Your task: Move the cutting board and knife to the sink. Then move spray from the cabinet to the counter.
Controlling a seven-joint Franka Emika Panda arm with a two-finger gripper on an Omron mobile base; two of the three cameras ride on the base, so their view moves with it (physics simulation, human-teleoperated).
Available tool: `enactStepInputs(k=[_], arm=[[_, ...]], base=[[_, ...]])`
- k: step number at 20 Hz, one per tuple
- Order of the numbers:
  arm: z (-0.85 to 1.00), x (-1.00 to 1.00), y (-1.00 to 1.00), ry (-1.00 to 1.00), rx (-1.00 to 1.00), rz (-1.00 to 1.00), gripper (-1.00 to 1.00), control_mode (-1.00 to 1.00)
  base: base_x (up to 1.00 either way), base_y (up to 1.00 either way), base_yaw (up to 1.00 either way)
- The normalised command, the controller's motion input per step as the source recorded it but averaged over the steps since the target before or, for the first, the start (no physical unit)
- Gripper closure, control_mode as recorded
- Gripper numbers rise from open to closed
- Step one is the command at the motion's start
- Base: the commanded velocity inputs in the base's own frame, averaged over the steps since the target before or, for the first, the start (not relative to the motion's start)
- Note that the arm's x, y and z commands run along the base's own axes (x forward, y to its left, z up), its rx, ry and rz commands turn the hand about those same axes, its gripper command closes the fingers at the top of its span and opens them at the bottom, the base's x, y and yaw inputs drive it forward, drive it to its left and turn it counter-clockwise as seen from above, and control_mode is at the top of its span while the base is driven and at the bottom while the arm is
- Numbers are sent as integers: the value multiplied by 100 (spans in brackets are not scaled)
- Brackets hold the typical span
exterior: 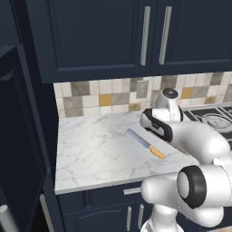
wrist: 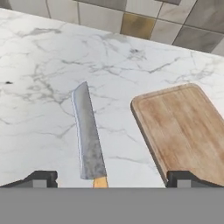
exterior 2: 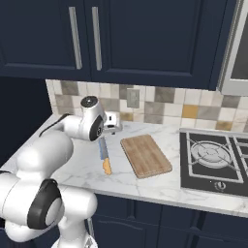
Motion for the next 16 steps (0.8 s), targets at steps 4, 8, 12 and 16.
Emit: enactStepInputs(k=[4,8,12,16], arm=[[-7,50,-31,0,0,4,-100,-100],[-23,53,-28,1,0,1,-100,-100],[-29,49,-21,2,0,1,-100,-100],[-17,46,-12,1,0,1,-100,-100]], base=[[0,0,0],[0,0,0],[0,0,0],[0,0,0]])
